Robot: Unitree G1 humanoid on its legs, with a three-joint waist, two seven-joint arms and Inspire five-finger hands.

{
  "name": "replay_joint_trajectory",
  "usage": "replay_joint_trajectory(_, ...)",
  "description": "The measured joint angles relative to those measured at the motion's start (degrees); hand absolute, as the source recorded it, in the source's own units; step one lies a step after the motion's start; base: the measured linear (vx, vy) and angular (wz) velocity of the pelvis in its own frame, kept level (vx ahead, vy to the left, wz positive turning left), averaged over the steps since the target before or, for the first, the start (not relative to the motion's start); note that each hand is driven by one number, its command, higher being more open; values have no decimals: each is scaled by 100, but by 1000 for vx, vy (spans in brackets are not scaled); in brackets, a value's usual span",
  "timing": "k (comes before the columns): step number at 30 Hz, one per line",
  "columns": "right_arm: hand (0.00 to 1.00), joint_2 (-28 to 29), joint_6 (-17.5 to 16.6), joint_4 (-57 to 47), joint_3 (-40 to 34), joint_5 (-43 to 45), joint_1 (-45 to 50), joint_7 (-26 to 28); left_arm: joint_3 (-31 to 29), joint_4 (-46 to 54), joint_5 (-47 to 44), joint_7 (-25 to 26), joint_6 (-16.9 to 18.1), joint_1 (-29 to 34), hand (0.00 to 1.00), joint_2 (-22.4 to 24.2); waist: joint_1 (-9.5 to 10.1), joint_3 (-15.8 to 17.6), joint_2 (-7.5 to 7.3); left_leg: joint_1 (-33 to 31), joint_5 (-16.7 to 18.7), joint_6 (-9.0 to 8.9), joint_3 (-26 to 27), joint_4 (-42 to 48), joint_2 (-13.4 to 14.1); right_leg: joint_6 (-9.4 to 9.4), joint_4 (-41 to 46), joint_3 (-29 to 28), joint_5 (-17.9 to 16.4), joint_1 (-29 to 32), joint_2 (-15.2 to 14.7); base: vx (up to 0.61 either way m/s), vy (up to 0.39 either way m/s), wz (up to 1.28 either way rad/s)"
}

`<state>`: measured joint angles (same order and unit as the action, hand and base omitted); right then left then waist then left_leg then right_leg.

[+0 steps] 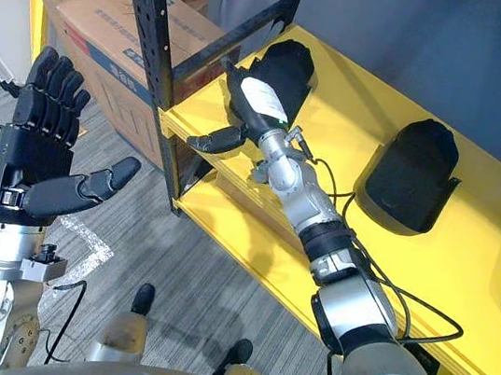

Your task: Walk over and take three plastic housings, then place them on the shelf

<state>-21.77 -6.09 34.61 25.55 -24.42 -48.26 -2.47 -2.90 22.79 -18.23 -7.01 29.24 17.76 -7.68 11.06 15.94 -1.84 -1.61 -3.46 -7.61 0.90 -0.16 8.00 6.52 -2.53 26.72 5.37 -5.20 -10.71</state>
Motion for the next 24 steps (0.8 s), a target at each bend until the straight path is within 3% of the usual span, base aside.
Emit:
replay_joint_trajectory(13,100,-46,925,166,-24,7,-476,214,31,1,-38,195,-86,-51,100,0,-6,166,43,-146,-13,14,19,19,11,-12,84,-18,-8,186,-12,-2,-1,0)
replay_joint_trajectory(17,100,-45,954,158,-31,24,-503,226,138,1,-38,297,-113,-124,100,-1,-6,204,53,-146,-16,17,35,63,12,-21,130,-45,-15,200,-23,0,-3,-2)
replay_joint_trajectory(24,100,139,1321,156,-184,35,-591,76,319,2,-36,442,-220,-254,100,-2,-8,355,137,-136,-19,21,59,91,26,-66,182,-55,-44,210,-29,-42,-7,-1)
